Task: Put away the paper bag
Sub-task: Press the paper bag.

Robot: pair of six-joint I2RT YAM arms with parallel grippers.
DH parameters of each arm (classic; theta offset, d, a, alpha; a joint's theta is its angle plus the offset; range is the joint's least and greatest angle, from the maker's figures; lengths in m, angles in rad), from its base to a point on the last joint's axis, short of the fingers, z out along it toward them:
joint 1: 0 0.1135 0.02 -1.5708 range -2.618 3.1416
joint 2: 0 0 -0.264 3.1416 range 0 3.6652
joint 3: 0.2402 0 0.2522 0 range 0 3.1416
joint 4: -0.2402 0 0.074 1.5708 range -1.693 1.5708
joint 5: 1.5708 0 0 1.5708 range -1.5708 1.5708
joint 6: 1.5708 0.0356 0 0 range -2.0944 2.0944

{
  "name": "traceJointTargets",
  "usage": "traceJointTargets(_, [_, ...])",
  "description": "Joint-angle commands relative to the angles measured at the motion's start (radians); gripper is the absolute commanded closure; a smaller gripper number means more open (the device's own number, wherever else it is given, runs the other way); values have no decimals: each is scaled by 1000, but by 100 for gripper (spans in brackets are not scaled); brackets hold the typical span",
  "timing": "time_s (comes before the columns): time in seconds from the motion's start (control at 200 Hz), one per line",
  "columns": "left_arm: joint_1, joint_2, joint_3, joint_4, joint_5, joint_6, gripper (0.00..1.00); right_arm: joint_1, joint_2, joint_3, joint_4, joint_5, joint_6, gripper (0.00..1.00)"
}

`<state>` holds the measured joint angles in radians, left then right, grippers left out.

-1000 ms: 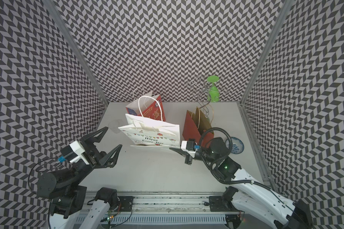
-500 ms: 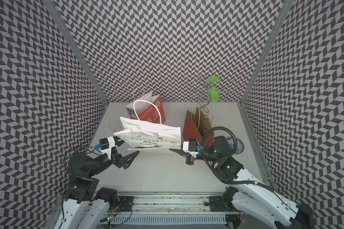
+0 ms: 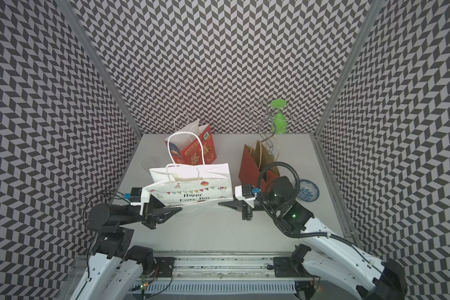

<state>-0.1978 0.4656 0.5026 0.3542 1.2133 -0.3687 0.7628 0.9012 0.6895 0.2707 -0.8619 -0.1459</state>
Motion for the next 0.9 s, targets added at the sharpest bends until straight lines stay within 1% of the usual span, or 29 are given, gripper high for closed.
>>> traceJointTargets(0.0, [-12, 34, -20, 73, -36, -99, 100, 4, 7, 12, 36, -13, 48, 100])
traceJointTargets(0.07, [-12, 29, -31, 73, -75, -157, 100, 4, 4, 11, 1, 11, 52, 100])
traceJointTargets(0.085, [-12, 25, -33, 70, -114, -167, 100, 4, 4, 9, -5, 16, 52, 100])
traceJointTargets(0.115, [-13, 24, -36, 65, -141, -202, 100, 4, 2, 7, -15, 24, 55, 100])
traceJointTargets(0.225, [-12, 34, -54, 78, -169, -337, 100, 4, -11, -12, -19, 66, 88, 100])
traceJointTargets(0.275, [-12, 40, -56, 40, -189, -363, 100, 4, -16, -20, -16, 69, 103, 99])
traceJointTargets(0.366, [-13, 40, -61, -5, -191, -394, 100, 4, -16, -28, -9, 81, 144, 89])
traceJointTargets(0.391, [-13, 38, -62, -11, -186, -399, 100, 4, -16, -29, -7, 87, 157, 83])
traceJointTargets(0.451, [-12, 26, -61, -22, -176, -404, 100, 4, -17, -34, -4, 106, 200, 64])
traceJointTargets(0.496, [-12, 15, -62, -21, -175, -411, 100, 4, -20, -38, 1, 110, 224, 56])
traceJointTargets(0.571, [-12, 14, -63, -5, -165, -422, 100, 4, -26, -49, 9, 88, 258, 46])
traceJointTargets(0.651, [-13, 23, -64, 26, -150, -447, 100, 4, -36, -67, 20, 46, 279, 44])
traceJointTargets(0.691, [-12, 32, -63, 33, -146, -453, 100, 4, -42, -79, 22, 31, 286, 45])
traceJointTargets(0.731, [-12, 42, -62, 36, -143, -454, 100, 4, -47, -90, 29, 24, 293, 51])
traceJointTargets(0.756, [-13, 46, -61, 41, -142, -454, 100, 4, -49, -99, 40, 25, 303, 57])
traceJointTargets(0.806, [-12, 55, -62, 46, -137, -454, 100, 4, -51, -109, 59, 31, 323, 77])
traceJointTargets(0.811, [-12, 56, -63, 47, -135, -453, 100, 4, -51, -109, 59, 31, 323, 77])
traceJointTargets(0.816, [-12, 56, -64, 49, -133, -452, 100, 4, -52, -110, 61, 32, 325, 80])
traceJointTargets(0.831, [-12, 57, -65, 50, -131, -453, 100, 4, -52, -109, 63, 32, 326, 85])
traceJointTargets(0.896, [-13, 64, -70, 50, -118, -450, 100, 4, -51, -104, 62, 32, 331, 98])
